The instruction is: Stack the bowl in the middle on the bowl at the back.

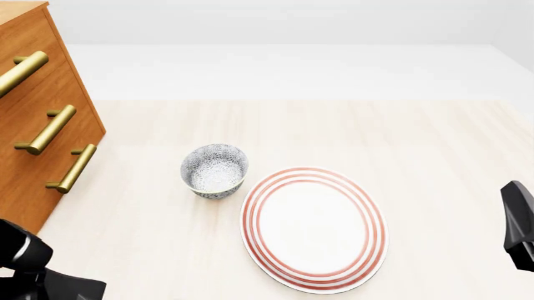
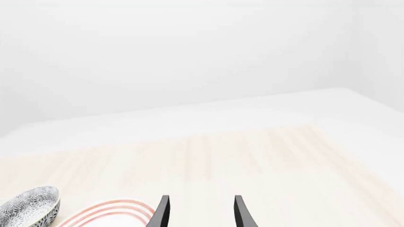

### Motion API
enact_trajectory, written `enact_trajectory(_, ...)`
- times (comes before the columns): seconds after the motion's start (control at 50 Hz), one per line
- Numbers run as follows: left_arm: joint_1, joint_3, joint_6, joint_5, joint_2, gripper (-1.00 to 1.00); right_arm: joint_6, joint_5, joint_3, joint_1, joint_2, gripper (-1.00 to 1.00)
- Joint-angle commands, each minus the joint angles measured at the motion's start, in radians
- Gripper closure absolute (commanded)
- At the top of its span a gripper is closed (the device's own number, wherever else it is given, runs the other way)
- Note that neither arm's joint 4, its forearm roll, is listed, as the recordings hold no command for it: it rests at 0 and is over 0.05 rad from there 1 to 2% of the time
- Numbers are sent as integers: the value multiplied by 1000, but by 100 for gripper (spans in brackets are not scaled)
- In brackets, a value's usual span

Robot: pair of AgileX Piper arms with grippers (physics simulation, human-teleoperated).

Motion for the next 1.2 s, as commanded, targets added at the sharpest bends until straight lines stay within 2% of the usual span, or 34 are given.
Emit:
enact_trajectory(0.02,-2,13,-8,-6,-4,-100,1,0,0,1,0,-100)
enact_trajectory(0.26,10,-10,8,18,-16,-100,-2,0,-1,1,0,-100)
enact_trajectory(0.44,58,-150,62,116,-45,-100,-5,-1,-1,3,0,-100)
enact_trajectory(0.48,64,-157,74,124,-47,-100,-5,-1,-1,3,0,-100)
enact_trajectory(0.58,110,-207,128,189,-85,-100,-4,-2,0,2,0,-100)
enact_trajectory(0.66,161,-286,164,243,-123,-100,-10,-3,0,7,0,-100)
enact_trajectory(0.9,267,-444,215,337,-208,-100,-8,-1,-4,6,0,-100)
enact_trajectory(0.94,295,-480,216,351,-226,-100,20,14,-9,-4,0,-100)
enact_trajectory(1.0,331,-523,216,364,-245,-100,1,23,-33,19,1,-100)
enact_trajectory(1.1,407,-538,211,366,-288,-100,25,63,-83,4,0,-100)
enact_trajectory(1.2,480,-525,208,366,-341,-100,47,144,-164,-6,0,-100)
